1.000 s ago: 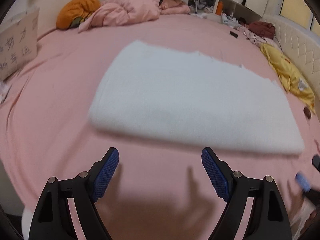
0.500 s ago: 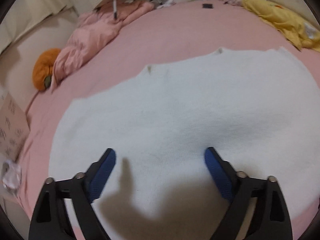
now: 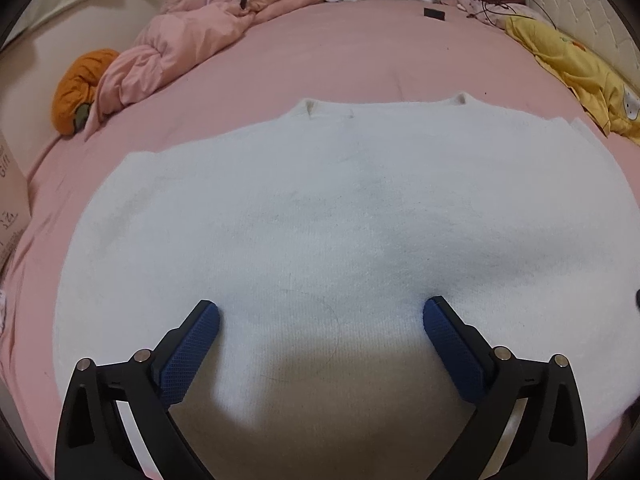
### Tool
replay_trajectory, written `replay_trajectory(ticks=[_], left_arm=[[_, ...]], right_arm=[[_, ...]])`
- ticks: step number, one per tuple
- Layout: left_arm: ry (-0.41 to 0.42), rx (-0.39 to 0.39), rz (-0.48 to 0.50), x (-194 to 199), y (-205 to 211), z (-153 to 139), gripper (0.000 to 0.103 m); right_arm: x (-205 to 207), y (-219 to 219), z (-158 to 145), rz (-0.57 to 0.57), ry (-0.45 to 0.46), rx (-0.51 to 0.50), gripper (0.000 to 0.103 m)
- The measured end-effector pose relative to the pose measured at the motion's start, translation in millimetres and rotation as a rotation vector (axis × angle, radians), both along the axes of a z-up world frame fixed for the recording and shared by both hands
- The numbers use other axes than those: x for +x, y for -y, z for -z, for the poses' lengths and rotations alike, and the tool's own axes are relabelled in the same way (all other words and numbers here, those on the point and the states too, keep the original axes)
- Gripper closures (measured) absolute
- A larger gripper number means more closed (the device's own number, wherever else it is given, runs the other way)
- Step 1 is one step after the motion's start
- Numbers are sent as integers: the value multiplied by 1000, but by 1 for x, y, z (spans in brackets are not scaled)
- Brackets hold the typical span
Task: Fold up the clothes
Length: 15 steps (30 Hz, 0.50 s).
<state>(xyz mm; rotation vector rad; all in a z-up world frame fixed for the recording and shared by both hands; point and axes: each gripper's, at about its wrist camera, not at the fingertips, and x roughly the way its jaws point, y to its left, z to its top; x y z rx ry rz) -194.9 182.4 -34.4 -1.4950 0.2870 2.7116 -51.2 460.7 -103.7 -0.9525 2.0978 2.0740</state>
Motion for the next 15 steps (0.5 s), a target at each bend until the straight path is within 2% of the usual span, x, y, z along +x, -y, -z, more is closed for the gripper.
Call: replay_trajectory(ticks=[1,2,3,4,7,10,12,14,15], left_arm=[[-13,2,0,0,0,-4,2],[-64,16,-1,1,1,-12,9],[-130,29,-6,3,2,-22,11],[-158,22,-11,-1,1,-26,11],[-101,-23,-21,-32,-5,-20,11],[-106,-15,-45,-56,-1,-18,11],[-105,-16,-51,-67,1,-13,9],[-86,-36,-58,-77,3,-1,7],[-79,-29,-65,-80,5,5,6]], right_arm=[[1,0,-1,3,-16,-2,77],[2,1,-1,3,-24,3,77],[4,2,1,4,-19,0,75],[4,1,7,12,-11,-25,75],[5,-2,12,43,5,-78,72],[0,-2,6,58,32,-71,68],[-1,-2,7,83,17,-101,67],[0,0,9,108,-15,-141,59],[-2,1,7,114,-17,-140,59]])
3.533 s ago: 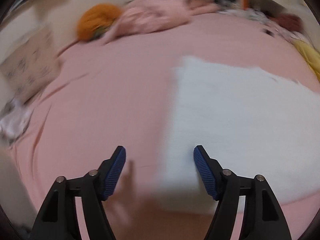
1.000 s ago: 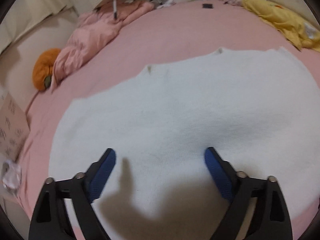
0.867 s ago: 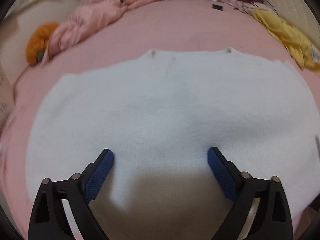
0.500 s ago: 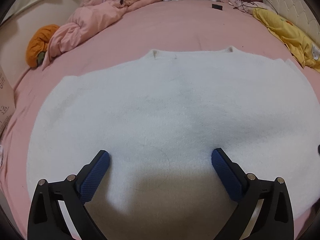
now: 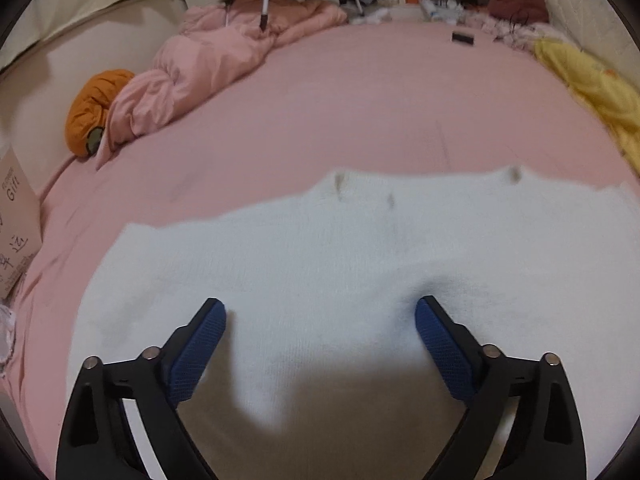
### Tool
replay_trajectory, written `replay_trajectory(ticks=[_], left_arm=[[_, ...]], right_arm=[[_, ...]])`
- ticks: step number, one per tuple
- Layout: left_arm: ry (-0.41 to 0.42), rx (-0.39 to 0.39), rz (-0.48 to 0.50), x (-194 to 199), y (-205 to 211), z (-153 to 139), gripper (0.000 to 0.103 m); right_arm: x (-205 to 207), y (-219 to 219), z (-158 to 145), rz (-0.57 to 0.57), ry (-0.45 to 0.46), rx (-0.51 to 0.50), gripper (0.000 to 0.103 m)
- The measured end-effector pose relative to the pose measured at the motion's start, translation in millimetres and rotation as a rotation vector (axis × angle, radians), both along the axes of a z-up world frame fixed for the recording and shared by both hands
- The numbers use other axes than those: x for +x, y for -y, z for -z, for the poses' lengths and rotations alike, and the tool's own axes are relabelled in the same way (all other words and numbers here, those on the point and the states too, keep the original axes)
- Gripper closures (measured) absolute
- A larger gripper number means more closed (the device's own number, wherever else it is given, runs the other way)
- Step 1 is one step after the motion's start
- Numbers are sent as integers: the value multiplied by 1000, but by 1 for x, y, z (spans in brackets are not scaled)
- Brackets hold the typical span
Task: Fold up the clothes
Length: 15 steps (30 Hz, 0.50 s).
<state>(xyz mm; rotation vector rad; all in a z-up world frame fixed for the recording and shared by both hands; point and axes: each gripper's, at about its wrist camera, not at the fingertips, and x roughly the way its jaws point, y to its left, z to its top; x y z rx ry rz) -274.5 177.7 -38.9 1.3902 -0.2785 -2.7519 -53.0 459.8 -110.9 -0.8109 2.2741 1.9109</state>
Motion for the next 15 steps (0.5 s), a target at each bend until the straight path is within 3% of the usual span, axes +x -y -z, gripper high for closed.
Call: replay_trajectory(ticks=[4,5,6,7,12,15], left_arm=[[-41,23,-21,3,3,6,4],[-57,12,-20,5,1,7,4],[-67,4,-19,6,0,8,4],[-68,1,-19,5,0,9,4],[-59,1,-26,1,1,11,4],[-60,-2,-24,1,1,10,4]], right_arm=[[-10,3,-2,-13,15,48,59],[-9,4,4,-3,14,46,62],[-6,4,12,20,4,39,75],[-3,5,17,29,8,39,76],[-8,10,-18,-22,12,176,75],[-12,10,-16,-39,61,210,75]])
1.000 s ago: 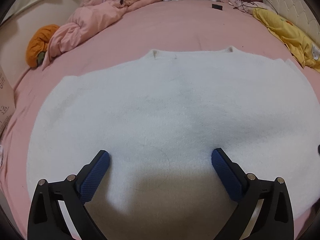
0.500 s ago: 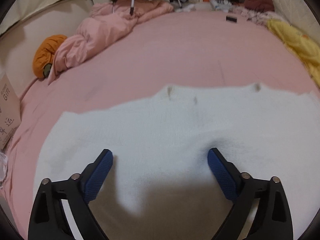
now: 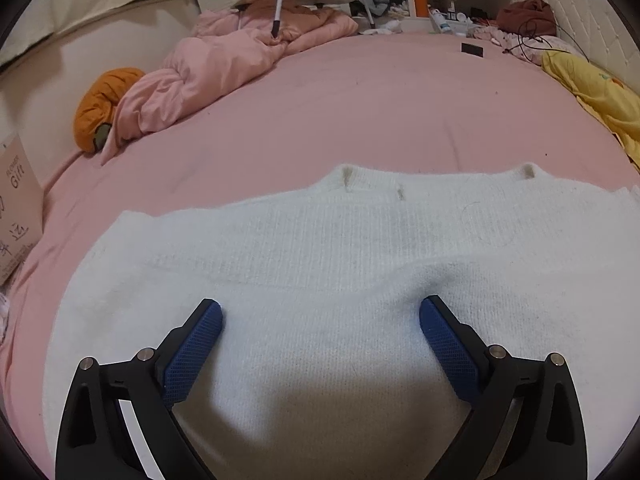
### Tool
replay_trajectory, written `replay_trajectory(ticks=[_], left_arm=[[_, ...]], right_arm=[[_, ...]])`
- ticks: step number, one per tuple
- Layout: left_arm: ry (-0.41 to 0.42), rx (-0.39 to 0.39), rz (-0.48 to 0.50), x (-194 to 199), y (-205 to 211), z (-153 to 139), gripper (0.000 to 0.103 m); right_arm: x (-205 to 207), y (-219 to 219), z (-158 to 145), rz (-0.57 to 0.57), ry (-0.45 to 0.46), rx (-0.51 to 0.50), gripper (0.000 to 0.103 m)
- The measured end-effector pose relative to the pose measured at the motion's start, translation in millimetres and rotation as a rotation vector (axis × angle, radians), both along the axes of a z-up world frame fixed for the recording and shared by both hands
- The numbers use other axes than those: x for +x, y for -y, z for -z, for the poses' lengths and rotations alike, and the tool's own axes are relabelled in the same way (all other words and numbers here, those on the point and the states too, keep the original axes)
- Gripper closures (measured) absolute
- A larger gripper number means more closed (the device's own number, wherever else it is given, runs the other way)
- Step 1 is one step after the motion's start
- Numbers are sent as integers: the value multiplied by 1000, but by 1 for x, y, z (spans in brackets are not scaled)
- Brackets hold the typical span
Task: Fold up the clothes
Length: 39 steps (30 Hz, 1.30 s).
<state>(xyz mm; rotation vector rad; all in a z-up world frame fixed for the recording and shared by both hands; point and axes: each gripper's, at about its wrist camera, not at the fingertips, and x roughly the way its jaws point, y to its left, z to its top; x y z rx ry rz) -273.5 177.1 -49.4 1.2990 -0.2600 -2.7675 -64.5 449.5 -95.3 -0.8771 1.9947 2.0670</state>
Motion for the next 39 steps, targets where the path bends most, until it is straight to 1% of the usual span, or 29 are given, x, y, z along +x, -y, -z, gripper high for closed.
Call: replay_trajectory(ticks=[1,2,3,4,6,8,10,11,12,13,14,15,17,18,19,21,22,24,25,26,28,30,31,32,33,34,35,37,39], left_arm=[[8,17,10,0,2,-2,4],[23,59,25,0,9,-5,4],[36,112,36,3,19,-11,6],[28,151,35,9,29,-18,8],[-50,189,-21,39,62,-35,9],[-125,192,-76,73,97,-44,9],[-207,111,-125,102,126,-44,9],[-172,74,-133,104,138,-32,8],[-69,85,-128,96,150,-13,7],[7,184,-121,88,165,1,7],[32,307,-126,82,182,6,3],[43,328,-122,77,186,5,0],[44,240,-70,72,178,-1,1],[15,201,-46,76,172,-10,8],[-25,203,-26,84,170,-20,12],[-117,259,27,107,168,-37,12],[-150,266,56,117,165,-41,12],[-235,250,127,140,159,-43,12],[-255,236,164,146,157,-41,11],[-230,213,198,146,151,-34,11],[-129,159,190,129,147,-16,10],[-49,161,160,113,149,-6,1],[-42,160,154,111,150,-7,1],[-50,144,149,112,149,-11,2],[-93,115,144,119,147,-19,13],[-161,90,146,131,143,-30,16],[-219,69,152,142,139,-40,16],[-293,33,190,153,129,-53,16],[-292,-29,247,153,115,-50,15]], right_arm=[[1,-2,7,4,19,-25,75],[3,-4,11,13,15,-62,76],[4,-5,7,8,14,-62,76],[3,-5,0,-4,13,-30,76],[0,-1,-19,-46,7,67,76],[-7,1,-25,-81,35,123,76],[-6,-3,-14,-80,76,96,76],[-3,-3,-7,-69,76,69,76],[0,-1,-6,-64,71,68,76],[1,1,-7,-68,73,92,76],[1,3,-11,-77,81,127,76],[0,5,-14,-80,90,148,76],[0,6,-21,-72,98,151,76],[-2,7,-29,-68,96,159,76],[-1,9,-35,-73,92,180,76],[-5,14,-48,-91,90,244,76],[-8,17,-51,-96,99,265,76],[-13,15,-48,-77,124,246,76],[-11,15,-46,-62,131,220,76],[-9,14,-46,-51,130,205,76],[-5,16,-53,-57,125,236,76],[-6,21,-60,-78,135,284,76],[-6,21,-60,-80,143,288,76],[-5,21,-61,-76,146,283,76],[-4,20,-62,-73,141,279,76],[-4,21,-65,-72,135,281,76],[-5,22,-67,-75,131,288,76],[-5,24,-69,-82,130,299,76],[-3,23,-67,-76,133,291,76]])
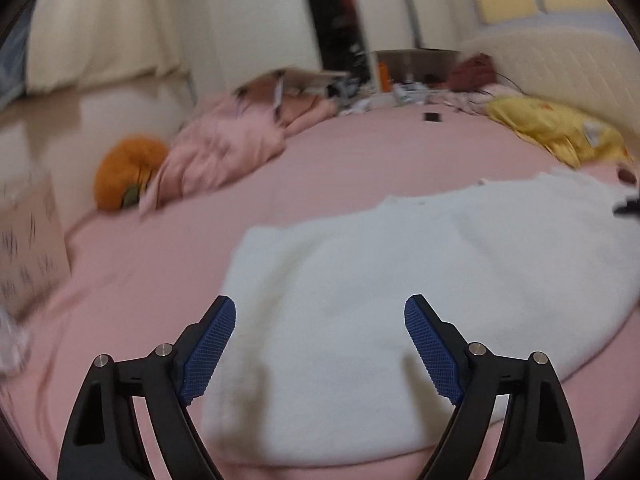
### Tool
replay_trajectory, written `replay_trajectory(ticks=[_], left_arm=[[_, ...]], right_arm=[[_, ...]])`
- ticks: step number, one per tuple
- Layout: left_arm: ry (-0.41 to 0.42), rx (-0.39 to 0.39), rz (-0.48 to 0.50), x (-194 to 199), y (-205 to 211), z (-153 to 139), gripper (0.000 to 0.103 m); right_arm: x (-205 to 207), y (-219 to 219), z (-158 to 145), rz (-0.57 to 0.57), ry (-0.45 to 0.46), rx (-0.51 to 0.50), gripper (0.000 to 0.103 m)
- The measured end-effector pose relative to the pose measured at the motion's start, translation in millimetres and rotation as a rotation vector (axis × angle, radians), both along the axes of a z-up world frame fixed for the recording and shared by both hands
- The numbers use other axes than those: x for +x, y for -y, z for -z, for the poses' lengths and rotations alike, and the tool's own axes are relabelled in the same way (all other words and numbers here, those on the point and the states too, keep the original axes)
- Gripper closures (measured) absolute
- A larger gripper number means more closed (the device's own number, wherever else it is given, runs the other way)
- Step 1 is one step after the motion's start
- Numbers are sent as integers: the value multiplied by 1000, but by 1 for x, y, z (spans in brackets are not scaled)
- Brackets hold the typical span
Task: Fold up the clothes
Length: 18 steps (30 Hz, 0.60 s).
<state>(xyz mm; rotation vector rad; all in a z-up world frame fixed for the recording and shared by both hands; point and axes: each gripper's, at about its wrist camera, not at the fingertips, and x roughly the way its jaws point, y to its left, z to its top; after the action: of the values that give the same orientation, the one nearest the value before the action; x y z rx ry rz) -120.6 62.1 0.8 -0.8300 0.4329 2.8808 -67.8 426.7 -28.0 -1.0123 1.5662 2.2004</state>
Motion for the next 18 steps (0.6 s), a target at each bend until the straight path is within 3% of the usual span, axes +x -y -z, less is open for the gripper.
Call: replay_trajectory(ticks=[2,3,4,5,6,8,9,11,14,16,18], left_arm=[[134,-67,-17,-20,-5,23,15],[224,-47,-36,-32,-1,35,14],[276,21,-50,-40,8,40,13],[281,95,-65,-44,18,34,12],[269,132,-83,-45,25,25,22],[132,194,-111,-34,38,3,23],[125,187,-129,-35,40,4,19],[320,83,-156,-58,36,40,15],[290,81,-149,-58,36,29,13],[262,130,-153,-54,43,15,15],[167,211,-204,-46,65,-8,15]], right_arm=[[3,-1,3,10,1,-19,76],[4,-2,4,13,3,-24,76],[4,-2,4,12,7,-24,76],[5,-2,3,8,8,-22,76],[4,-1,2,5,7,-16,76],[4,-1,0,0,2,-3,76],[4,-1,0,-1,4,0,76],[3,-2,3,7,13,-5,76],[0,2,-2,-10,23,37,76],[-7,8,-14,-50,38,113,76],[-18,19,-30,-102,57,209,76]])
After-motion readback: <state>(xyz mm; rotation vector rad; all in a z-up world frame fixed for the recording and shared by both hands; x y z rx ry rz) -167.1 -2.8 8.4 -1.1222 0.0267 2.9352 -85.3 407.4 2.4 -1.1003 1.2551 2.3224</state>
